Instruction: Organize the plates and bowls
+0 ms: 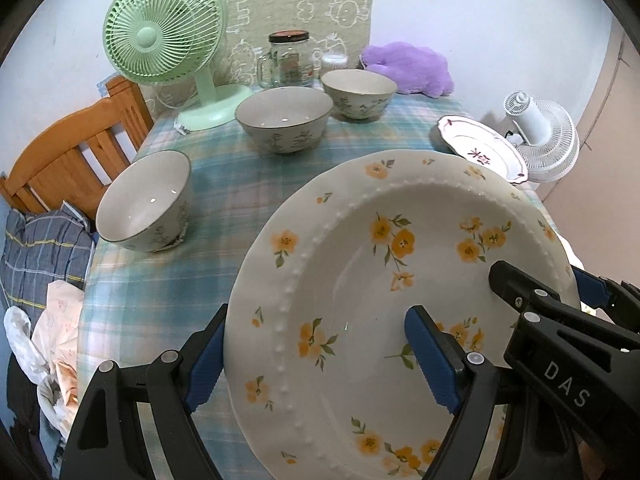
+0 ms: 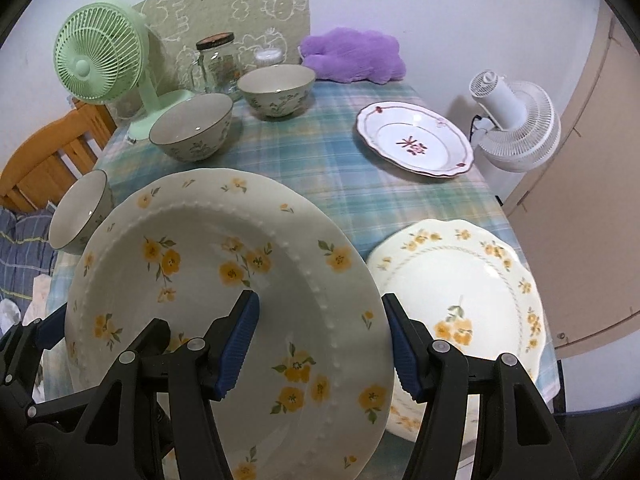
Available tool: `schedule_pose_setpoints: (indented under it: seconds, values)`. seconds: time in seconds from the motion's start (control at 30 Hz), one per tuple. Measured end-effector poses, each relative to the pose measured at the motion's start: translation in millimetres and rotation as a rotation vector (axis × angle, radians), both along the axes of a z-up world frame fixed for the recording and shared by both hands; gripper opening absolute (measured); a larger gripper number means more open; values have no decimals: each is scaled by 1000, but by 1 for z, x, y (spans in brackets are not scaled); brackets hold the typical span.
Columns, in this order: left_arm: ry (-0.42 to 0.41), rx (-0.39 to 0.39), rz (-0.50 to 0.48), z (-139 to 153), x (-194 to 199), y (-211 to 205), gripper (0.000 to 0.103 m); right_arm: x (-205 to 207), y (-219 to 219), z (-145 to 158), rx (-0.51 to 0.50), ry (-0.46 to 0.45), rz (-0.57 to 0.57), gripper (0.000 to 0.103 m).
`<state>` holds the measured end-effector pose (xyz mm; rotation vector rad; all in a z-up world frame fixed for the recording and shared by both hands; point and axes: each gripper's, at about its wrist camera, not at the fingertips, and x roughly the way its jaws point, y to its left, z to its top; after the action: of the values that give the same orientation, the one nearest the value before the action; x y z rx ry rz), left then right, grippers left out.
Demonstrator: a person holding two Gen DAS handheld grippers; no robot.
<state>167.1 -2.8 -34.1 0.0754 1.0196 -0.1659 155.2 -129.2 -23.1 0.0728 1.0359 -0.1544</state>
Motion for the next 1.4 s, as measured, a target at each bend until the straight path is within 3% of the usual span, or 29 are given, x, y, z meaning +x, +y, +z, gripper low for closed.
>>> schedule_pose_setpoints:
  seconds: [0.7,1.1,1.4]
  values:
    - [37,-16,54,-2,-12,-112,84,-8,-114,1,0,27,43,65]
    - [97,-34,48,-28,-9,-179,84,-5,-184,-19,-13,83,27,65]
    - [143,-42,50,-49,-8,-207,84,-5,-214,-37,-20,128,26,65]
